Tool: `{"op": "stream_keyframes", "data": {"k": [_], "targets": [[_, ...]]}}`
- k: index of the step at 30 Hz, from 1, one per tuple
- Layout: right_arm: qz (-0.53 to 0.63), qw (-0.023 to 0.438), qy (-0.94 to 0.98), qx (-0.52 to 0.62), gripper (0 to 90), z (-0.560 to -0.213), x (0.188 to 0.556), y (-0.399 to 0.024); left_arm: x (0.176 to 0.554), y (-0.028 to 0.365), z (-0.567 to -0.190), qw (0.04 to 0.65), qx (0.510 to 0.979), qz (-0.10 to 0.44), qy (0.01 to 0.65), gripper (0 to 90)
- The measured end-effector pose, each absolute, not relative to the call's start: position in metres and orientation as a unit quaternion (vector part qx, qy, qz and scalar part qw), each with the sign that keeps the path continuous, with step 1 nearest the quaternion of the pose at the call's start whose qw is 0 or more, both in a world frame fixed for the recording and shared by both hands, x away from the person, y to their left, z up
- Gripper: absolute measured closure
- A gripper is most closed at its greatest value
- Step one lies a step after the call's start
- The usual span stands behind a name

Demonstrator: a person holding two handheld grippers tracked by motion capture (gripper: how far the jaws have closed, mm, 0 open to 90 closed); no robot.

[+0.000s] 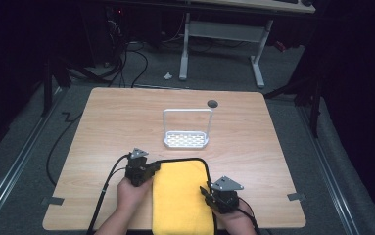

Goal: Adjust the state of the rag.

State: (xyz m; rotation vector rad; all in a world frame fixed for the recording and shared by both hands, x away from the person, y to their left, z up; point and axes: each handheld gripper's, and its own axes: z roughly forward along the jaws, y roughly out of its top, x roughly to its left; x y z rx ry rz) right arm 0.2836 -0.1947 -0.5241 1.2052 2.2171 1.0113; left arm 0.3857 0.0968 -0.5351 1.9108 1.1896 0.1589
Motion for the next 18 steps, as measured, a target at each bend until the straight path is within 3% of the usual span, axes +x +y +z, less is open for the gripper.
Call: {"op": "stream_keyframes", "data": {"k": [7, 13, 18], "targets": [[0.359, 0.195, 0.784, 0.467, 47.0, -0.515, 0.339, -0.187, 0.384, 0.098, -0.537, 0.436, 0.762, 0.063, 0.474, 82.5], [0.333, 0.217, 0.799, 0.452, 46.0, -0.52, 0.363, -0.175, 0.383, 0.099, -0.537, 0.438, 0.762, 0.063, 0.472, 81.8], [0.327, 0.199, 0.799, 0.464, 45.8, -0.521, 0.368, -0.176, 0.383, 0.099, -0.537, 0.439, 0.762, 0.062, 0.472, 81.6]]}}
